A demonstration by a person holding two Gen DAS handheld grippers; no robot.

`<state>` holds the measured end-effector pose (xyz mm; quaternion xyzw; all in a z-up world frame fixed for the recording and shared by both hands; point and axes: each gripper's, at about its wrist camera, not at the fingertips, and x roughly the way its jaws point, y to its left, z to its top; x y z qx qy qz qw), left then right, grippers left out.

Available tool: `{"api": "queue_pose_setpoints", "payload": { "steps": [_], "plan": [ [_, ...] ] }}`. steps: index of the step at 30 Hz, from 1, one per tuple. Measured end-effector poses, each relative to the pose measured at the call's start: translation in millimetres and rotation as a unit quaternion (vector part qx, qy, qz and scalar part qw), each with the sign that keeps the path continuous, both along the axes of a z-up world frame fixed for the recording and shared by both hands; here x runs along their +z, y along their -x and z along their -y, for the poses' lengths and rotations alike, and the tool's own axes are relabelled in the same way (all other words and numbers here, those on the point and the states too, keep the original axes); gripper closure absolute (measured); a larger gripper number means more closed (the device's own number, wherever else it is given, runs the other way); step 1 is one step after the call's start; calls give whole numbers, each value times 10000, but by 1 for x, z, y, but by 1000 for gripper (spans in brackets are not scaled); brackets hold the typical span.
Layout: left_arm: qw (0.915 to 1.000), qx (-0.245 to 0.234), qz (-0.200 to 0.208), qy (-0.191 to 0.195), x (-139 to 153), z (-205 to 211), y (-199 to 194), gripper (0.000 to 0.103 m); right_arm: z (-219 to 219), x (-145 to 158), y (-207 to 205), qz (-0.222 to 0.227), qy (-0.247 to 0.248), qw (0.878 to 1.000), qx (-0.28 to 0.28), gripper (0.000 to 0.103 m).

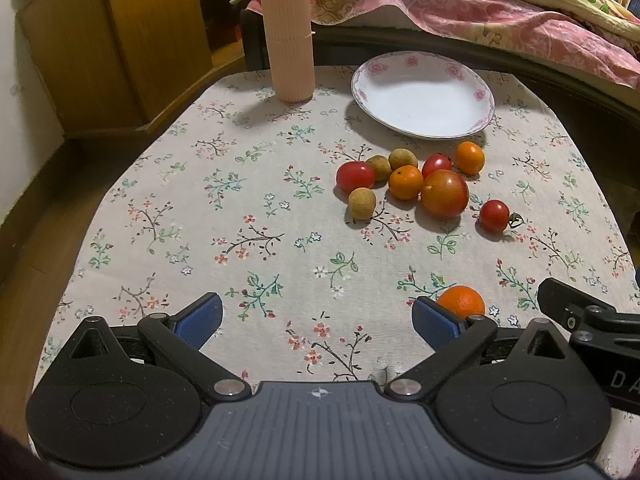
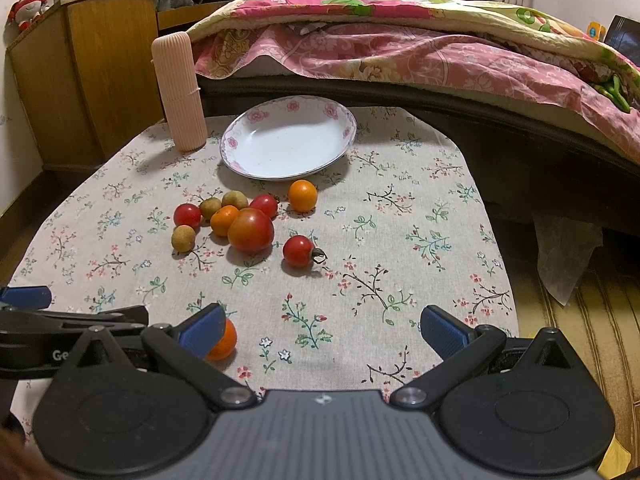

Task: Organize fruits

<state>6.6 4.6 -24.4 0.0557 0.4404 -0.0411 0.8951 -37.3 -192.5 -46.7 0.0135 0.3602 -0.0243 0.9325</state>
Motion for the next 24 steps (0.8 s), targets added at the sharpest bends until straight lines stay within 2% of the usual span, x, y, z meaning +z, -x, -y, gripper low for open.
{"api": "queue_pose_setpoints", "payload": {
  "steps": [9,19,24],
  "plan": [
    [9999,-91,-91,98,-7,3,-4,2,3,-4,-4,-133,-41,9999,12,0],
    [9970,-717,-273,26,-26,16,2,11,15,-7,-11,-282,-200,9994,14,0],
    [9963,-775,-378,4,-26,8,2,12,14,-6,-15,-305,-459,9976,425,0]
  ]
}}
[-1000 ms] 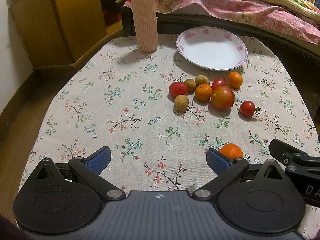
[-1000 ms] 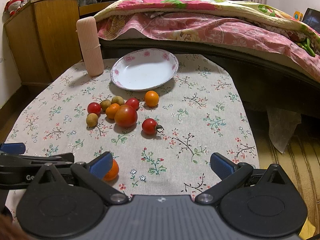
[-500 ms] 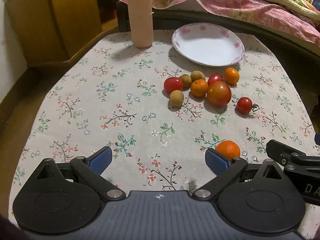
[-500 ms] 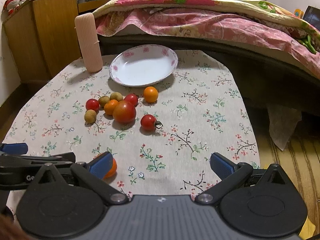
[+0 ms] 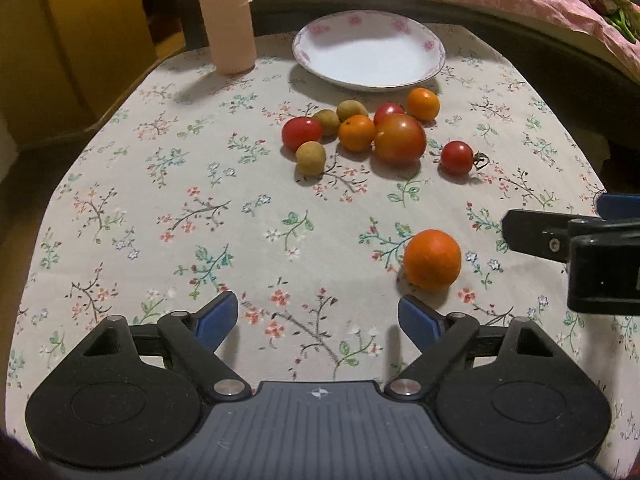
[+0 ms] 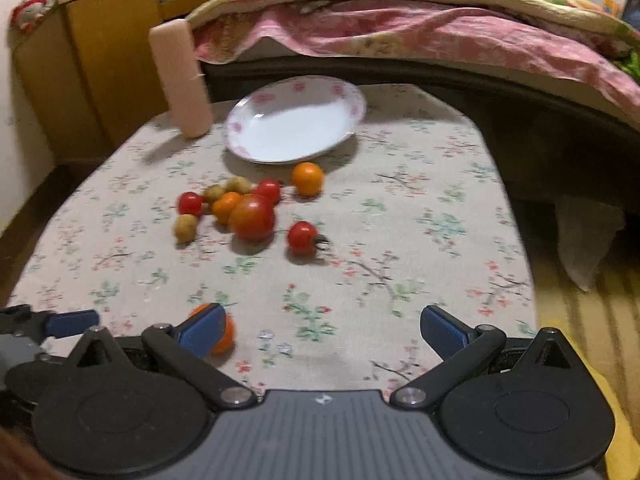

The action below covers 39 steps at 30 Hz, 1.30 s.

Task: Organize fruits
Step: 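Grasp the mandarin with the right gripper while the left gripper grasps a small brown fruit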

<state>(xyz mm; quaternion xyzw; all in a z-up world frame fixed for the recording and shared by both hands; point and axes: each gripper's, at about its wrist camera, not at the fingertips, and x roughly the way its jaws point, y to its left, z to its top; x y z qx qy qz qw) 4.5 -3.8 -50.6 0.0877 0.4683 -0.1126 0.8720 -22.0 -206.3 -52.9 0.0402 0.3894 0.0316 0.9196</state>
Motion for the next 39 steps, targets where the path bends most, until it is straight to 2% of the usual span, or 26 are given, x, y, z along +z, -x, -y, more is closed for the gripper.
{"api": "queue_pose_setpoints", "payload": {
  "steps": [3,5,8,10,13,14,18,19,23,25,26,27,29,33,36,39],
  "plan": [
    [9999,81,-95,-36,-3,-7,-1,12,-11,-1,-7,-60,-125,9992,377,0],
    [9997,158,-161,-19,-5,-12,-2,13,-24,-4,-14,-143,-60,9981,601,6],
    [9994,230,-239,89,-7,-18,-3,23,-38,-11,-25,-276,-2,9960,846,22],
    [9993,227,-269,120,-9,-19,-4,24,-45,-19,-32,-415,34,9948,931,36],
    [9996,164,-204,55,-9,-16,-2,23,-49,-25,-41,-525,-137,9923,1115,47],
    [9997,154,-189,42,-10,-16,-2,22,-51,-26,-43,-553,-158,9916,1159,49],
    [9985,489,-264,-13,-17,-24,-9,0,-48,-24,-41,-658,-395,9891,1260,65],
    [9978,570,-320,79,-18,-27,-11,0,-48,-24,-41,-693,-400,9888,1257,65],
    [9986,444,-258,-114,-15,-23,-12,0,-41,-24,-40,-806,-576,9876,1221,66],
    [9989,383,-279,38,-12,-23,-15,11,-38,-20,-38,-810,-603,9878,1184,66],
    [9986,409,-292,134,-10,-24,-17,19,-36,-17,-37,-769,-628,9879,1192,66],
    [9985,473,-241,95,-7,-24,-18,36,-34,-13,-36,-712,-647,9882,1194,66],
    [9984,495,-258,121,-4,-23,-27,43,-27,-3,-34,-593,-736,9888,1157,66],
    [9972,551,-277,417,4,-19,-45,38,-14,20,-35,-401,-821,9898,1097,66],
    [9978,500,-207,394,11,-9,-59,30,-3,35,-42,-355,-888,9895,1086,66],
    [9982,372,-93,460,13,4,-75,30,3,48,-46,-309,-791,9893,1184,66]
  ]
}}
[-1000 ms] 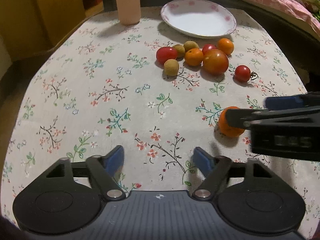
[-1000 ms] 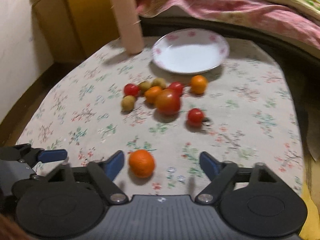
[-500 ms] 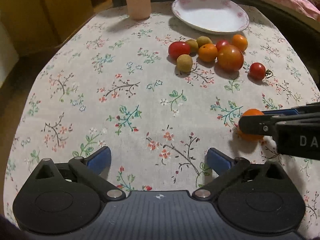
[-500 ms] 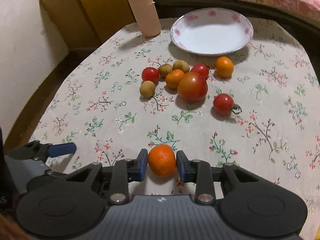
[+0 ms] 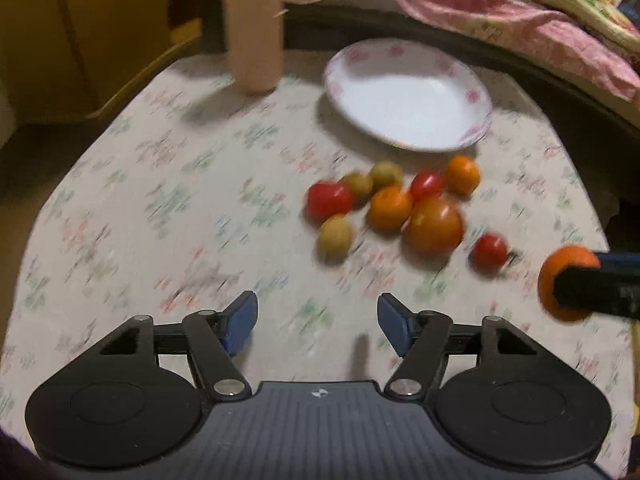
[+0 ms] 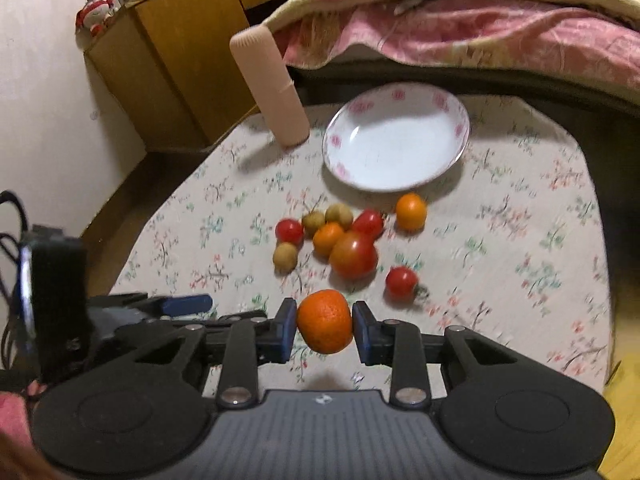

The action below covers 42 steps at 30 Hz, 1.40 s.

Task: Organize fruits
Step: 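Grasp the mandarin with the right gripper while the left gripper grasps a small brown fruit, then carry both fruits over the white plate and open both grippers to drop them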

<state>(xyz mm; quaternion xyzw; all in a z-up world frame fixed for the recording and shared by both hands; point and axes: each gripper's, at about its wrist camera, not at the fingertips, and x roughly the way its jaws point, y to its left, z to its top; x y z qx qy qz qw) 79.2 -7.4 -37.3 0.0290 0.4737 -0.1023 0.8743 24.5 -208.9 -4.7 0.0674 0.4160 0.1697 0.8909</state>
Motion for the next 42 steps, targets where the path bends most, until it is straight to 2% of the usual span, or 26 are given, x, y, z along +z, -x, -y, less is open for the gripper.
{"api": "queue_pose_setpoints", "payload": {
  "steps": [4,10,13,17,21,25,30,35,42],
  "plan": [
    [9979,-306,245,-517,-14,19,-21,38,4,3,-13,66,220,9997,64,66],
    [9987,-231,285,-354,-28,16,-42,43,7,-8,-34,-172,-1,9998,104,66],
    [9987,-278,326,-277,-26,17,-40,54,8,-12,-41,-270,-53,9996,95,66],
    [9977,-479,331,-356,-23,22,-37,73,12,-10,-47,-230,-91,9997,35,66],
    [9973,-579,226,-384,-20,22,-32,73,17,-9,-51,-236,-116,9996,-65,66],
    [9980,-608,2,-180,-15,19,-33,74,19,-11,-56,-243,-68,9996,-146,66],
    [9974,-706,147,81,4,23,-40,74,20,-10,-74,-135,34,9996,-255,66],
    [9968,-710,268,258,15,35,-65,73,16,-11,-100,-73,78,9995,-306,66],
    [9974,-560,270,363,16,46,-109,73,15,-23,-137,-64,79,9993,-362,66]
  ]
}}
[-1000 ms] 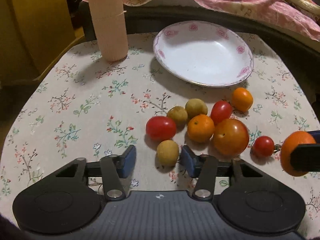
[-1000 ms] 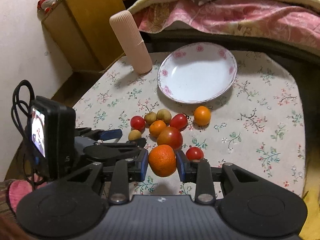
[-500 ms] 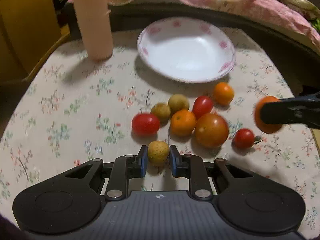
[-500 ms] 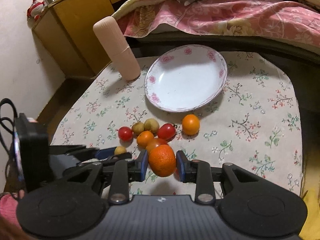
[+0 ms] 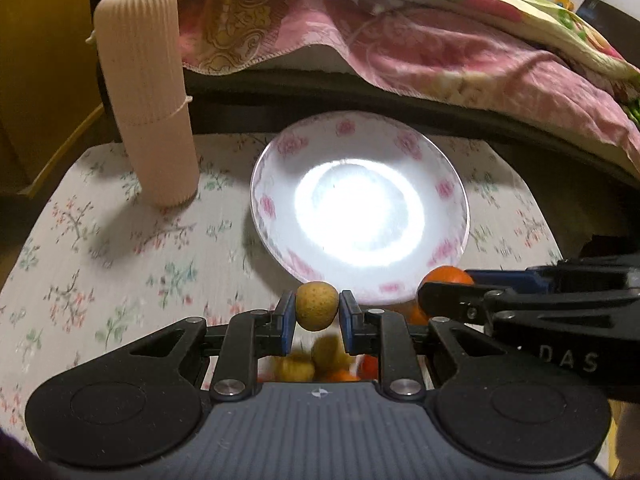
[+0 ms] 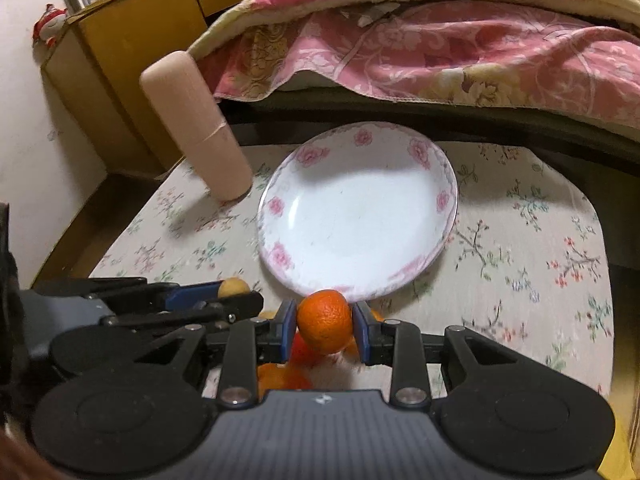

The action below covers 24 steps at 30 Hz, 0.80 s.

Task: Organize fruits
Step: 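Carry both fruits over the white plate and open both grippers to drop them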

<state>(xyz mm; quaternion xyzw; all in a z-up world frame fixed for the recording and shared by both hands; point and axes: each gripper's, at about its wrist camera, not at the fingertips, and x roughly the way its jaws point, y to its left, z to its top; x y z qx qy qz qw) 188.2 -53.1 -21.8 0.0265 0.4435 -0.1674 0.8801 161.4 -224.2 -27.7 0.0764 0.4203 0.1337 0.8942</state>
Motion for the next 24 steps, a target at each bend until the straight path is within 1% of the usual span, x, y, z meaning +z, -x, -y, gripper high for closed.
{"api": "queue_pose_setpoints", "payload": {
  "steps": [4,8,10,14,17,22,24],
  "plan": [
    [9999,124,-54,59,-6,0,-18,73,2,-5,-21,50,-59,10000,-19,66],
    [9999,126,-79,68,-12,2,-29,74,5,-11,-38,94,-164,9998,23,66],
    [9999,92,27,-50,-13,6,-29,74,6,-16,-43,71,-167,9998,45,66],
    [9999,103,49,87,-13,5,-36,74,9,-21,-48,67,-190,9998,-22,66],
    [9999,106,84,86,-13,6,-35,74,11,-21,-51,27,-274,9996,-77,64],
    [9998,144,81,88,-12,6,-34,70,13,-21,-49,52,-241,9996,-112,64],
    [9998,175,78,111,-11,5,-35,65,14,-20,-48,59,-263,9995,-136,64]
  ]
}}
